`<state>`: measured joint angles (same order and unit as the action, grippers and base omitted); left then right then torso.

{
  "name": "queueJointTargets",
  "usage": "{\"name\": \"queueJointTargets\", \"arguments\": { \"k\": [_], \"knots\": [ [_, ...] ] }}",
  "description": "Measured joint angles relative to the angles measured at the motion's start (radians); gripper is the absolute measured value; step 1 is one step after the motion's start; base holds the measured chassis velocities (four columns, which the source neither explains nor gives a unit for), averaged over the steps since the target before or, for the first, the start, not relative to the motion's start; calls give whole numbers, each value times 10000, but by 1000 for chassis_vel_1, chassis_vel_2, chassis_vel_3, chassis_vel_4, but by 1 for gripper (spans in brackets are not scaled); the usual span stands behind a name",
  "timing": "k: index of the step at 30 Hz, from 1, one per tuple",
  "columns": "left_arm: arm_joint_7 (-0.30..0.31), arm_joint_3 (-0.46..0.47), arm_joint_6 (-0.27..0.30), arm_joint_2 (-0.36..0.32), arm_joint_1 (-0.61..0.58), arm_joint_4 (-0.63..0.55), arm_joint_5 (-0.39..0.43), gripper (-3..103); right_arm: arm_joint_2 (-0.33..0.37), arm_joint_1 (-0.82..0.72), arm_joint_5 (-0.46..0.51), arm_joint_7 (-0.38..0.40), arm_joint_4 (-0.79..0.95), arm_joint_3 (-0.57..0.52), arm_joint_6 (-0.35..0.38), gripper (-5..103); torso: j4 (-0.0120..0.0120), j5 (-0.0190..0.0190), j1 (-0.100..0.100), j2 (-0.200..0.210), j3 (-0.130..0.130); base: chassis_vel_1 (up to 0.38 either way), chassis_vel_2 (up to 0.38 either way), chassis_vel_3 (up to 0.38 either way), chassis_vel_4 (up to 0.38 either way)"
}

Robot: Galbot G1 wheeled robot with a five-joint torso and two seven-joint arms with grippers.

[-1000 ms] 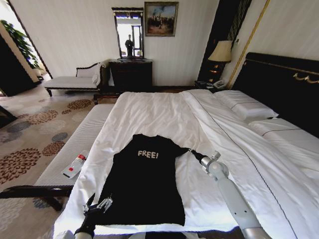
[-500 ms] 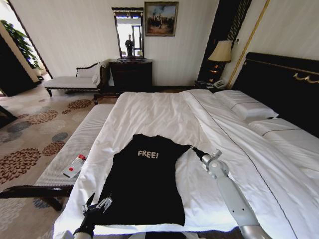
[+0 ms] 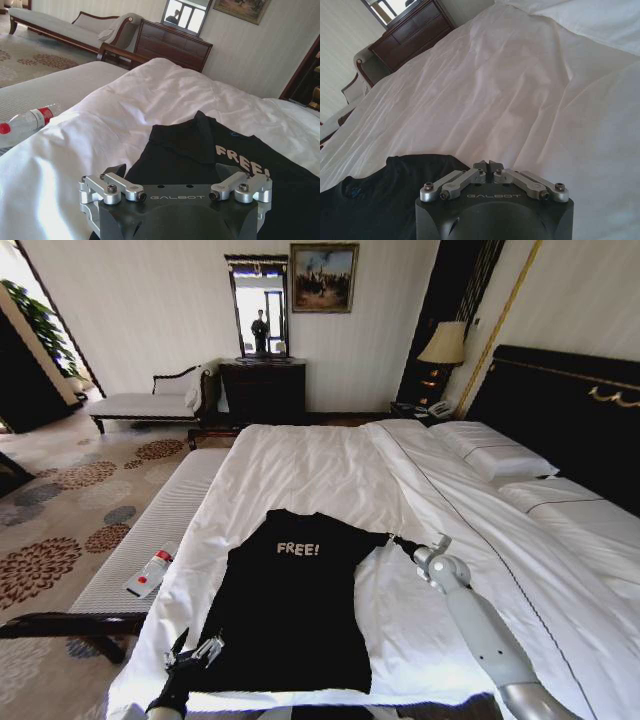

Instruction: Fold the clothes on the bed.

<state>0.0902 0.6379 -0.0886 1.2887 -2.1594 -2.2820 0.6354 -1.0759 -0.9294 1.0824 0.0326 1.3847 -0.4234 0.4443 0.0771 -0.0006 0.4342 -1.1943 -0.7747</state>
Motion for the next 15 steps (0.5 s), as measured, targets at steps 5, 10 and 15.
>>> {"name": "queueJointTargets", "arguments": {
  "k": [5,10,15],
  "knots": [
    [-11,-34,-3,-9,8,18,-8,100,-284,-341,-228,-20,127,-276,-505,18,-3,0,0,0,0,0,0,0,0],
    [-31,-162,-12,-30,37,94,-58,100,-351,-1042,-406,23,659,-997,-956,40,0,-2,0,-1,0,0,0,0,0],
    [-47,-250,-17,-48,74,139,-83,100,-279,-1920,-1699,-118,1193,-1283,-907,61,0,-2,0,-1,1,0,0,0,0]
  ]
}}
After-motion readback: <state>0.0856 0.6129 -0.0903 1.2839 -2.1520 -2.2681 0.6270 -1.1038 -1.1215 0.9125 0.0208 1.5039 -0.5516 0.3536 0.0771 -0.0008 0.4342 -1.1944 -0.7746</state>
